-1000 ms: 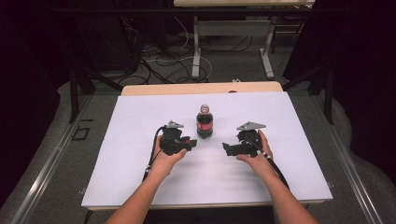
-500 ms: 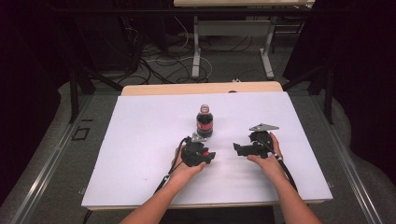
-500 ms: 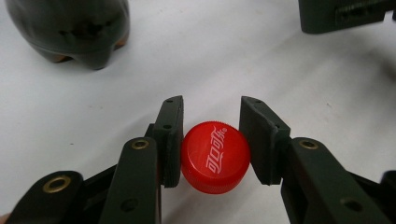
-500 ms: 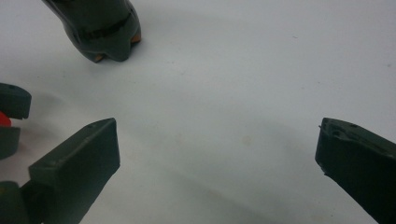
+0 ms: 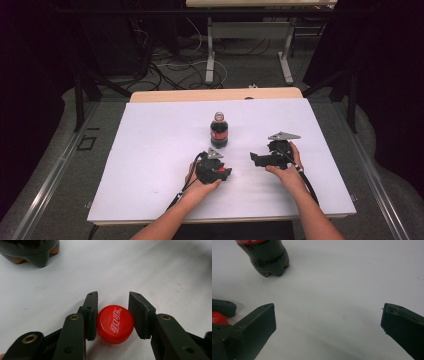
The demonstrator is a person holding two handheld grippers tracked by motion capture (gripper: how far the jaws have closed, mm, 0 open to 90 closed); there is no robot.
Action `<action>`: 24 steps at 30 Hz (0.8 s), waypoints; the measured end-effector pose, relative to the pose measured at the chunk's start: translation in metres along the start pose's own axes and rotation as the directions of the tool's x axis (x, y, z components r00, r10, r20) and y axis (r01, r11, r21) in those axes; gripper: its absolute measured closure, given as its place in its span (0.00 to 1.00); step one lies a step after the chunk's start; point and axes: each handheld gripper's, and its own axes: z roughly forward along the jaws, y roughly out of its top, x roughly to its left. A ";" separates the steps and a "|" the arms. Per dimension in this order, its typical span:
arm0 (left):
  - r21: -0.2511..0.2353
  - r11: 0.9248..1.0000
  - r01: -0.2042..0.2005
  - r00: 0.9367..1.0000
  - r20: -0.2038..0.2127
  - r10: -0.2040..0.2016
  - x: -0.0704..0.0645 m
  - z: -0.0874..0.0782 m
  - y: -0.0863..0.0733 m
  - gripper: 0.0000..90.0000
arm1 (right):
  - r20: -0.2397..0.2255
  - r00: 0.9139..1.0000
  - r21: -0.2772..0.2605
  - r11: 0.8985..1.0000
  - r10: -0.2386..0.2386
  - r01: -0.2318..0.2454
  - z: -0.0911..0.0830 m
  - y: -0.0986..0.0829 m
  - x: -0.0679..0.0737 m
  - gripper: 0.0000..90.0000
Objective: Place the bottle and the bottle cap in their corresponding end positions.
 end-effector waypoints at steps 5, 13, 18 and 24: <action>0.004 1.000 0.002 1.000 -0.004 -0.002 0.001 -0.001 0.001 0.58 | 0.001 1.000 -0.001 1.000 -0.003 0.003 -0.001 0.000 -0.001 0.00; -0.005 1.000 0.025 1.000 -0.003 -0.025 0.005 -0.005 0.003 0.47 | -0.005 1.000 -0.011 1.000 0.003 -0.003 -0.002 0.001 -0.001 0.00; -0.008 0.998 0.069 0.997 -0.016 -0.069 0.012 -0.014 0.006 0.38 | -0.004 1.000 -0.008 1.000 0.002 -0.002 -0.002 0.001 -0.002 0.00; -0.015 0.998 0.056 0.997 -0.056 -0.057 0.030 -0.028 0.009 0.30 | -0.004 1.000 -0.007 1.000 0.003 -0.003 -0.001 0.000 -0.001 0.00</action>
